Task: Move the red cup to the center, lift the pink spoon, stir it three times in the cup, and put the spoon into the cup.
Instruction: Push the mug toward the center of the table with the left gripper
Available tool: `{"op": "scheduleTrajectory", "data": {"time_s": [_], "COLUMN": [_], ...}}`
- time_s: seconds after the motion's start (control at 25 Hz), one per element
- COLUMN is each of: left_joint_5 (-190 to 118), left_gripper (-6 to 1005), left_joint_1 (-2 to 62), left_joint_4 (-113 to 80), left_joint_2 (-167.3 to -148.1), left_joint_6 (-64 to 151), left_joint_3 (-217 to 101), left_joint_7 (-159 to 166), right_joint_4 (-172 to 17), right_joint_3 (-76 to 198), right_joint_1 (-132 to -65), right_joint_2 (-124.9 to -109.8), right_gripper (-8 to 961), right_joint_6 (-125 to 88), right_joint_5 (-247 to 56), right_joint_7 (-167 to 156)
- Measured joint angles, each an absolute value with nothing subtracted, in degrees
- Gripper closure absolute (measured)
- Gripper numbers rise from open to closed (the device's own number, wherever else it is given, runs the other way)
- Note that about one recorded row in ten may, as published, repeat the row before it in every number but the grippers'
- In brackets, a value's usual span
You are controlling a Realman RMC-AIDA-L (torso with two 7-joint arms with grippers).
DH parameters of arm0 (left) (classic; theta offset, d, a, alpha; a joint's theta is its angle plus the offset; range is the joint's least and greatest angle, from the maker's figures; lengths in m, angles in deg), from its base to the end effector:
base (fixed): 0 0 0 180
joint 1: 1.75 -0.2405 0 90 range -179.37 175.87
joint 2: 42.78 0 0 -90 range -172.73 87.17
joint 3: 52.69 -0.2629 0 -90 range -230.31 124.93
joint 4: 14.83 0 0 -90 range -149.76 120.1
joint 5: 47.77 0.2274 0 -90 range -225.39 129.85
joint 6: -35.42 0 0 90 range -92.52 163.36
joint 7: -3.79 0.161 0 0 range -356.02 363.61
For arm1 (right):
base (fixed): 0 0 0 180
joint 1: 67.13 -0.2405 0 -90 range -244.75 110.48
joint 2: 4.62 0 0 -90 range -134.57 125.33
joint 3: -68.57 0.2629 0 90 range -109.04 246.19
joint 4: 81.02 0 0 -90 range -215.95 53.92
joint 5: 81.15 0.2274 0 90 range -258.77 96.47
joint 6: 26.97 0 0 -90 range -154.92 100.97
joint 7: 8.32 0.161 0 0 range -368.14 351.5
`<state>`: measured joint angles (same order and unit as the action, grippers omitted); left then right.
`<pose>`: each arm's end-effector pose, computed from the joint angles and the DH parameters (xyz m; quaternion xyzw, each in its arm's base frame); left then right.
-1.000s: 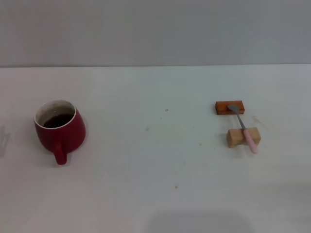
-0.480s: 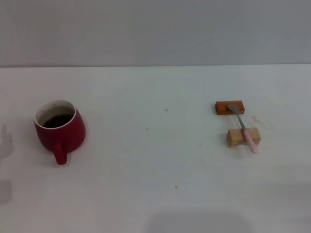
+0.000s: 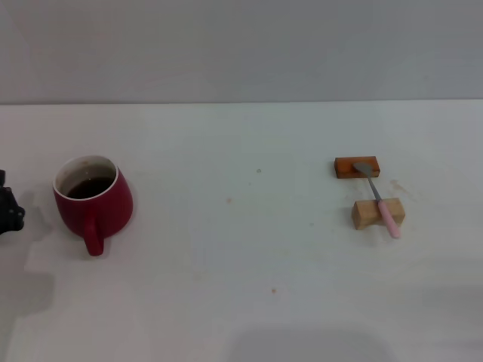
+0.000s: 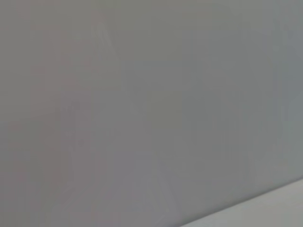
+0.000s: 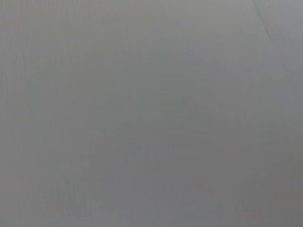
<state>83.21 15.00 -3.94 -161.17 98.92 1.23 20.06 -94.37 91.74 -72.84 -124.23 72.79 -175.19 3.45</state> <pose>-0.4007 0.3135 -0.0158 -0.6939 -0.1649 -0.1079 0.6925 0.3817 0.2070 0.0242 -0.4975 0.2257 0.4036 0.7339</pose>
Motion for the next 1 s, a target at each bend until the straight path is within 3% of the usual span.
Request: {"op": "scheduleTrajectory", "data": {"time_s": [0.36, 1.0], "left_joint_5": [83.2, 83.2], "left_gripper": [989, 999], "left_joint_1": [16.7, 19.4], "left_joint_4": [-4.0, -4.8], "left_joint_2": [-161.32, -161.16], "left_joint_6": [95.6, 92.9], "left_joint_3": [0.0, -5.9], "left_joint_7": [24.5, 27.1], "right_joint_4": [-94.4, -94.4], "right_joint_3": [91.3, 91.3], "right_joint_1": [-72.7, -72.5], "right_joint_2": [-124.24, -124.24], "right_gripper": [211, 211], "right_joint_6": [72.9, 72.9], "right_joint_5": [-175.2, -175.2], "right_joint_7": [3.5, 3.5]}}
